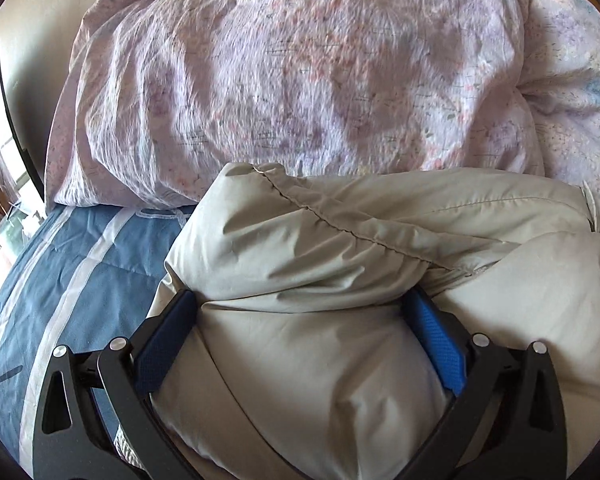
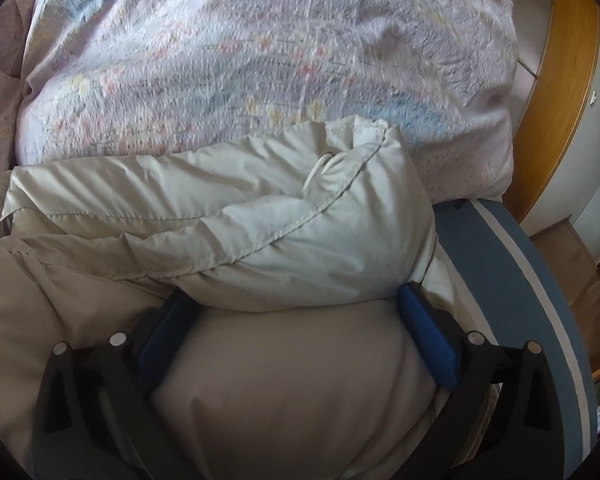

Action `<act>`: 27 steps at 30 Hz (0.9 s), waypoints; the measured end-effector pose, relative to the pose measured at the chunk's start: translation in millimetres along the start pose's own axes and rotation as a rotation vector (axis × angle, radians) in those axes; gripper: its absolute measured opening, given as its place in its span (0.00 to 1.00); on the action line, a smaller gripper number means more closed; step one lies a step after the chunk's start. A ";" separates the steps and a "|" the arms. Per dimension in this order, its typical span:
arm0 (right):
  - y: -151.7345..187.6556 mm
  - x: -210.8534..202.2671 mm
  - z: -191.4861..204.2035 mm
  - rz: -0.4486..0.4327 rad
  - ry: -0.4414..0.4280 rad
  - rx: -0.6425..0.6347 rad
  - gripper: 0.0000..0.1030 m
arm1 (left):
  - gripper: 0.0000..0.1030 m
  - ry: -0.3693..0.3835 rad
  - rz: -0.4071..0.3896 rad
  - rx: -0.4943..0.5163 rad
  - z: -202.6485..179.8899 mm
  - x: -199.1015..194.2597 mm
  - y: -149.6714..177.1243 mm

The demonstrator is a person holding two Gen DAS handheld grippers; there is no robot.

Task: Fold large clothes

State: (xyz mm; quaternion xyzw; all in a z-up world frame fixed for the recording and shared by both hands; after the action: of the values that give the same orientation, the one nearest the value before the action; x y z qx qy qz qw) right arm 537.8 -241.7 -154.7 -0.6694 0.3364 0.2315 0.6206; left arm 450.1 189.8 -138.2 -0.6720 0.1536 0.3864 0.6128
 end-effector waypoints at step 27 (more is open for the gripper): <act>0.9 -37.7 36.5 0.061 -0.218 0.040 0.96 | 0.99 0.090 0.039 -0.044 18.9 -9.4 1.1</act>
State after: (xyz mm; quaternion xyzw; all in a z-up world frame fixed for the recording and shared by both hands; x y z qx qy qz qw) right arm 515.9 -199.6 -132.4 -0.6172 0.2917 0.3147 0.6595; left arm 436.9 204.9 -131.4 -0.6989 0.1856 0.3709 0.5826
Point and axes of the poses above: each gripper's, at about its wrist camera, not at the fingertips, and x roughly the way its jaws point, z to its left, y to its underside, the point moved 6 cm from there along x, roughly the way its jaws point, and after that the axes turned 1 degree about x, right-handed, at the moved point
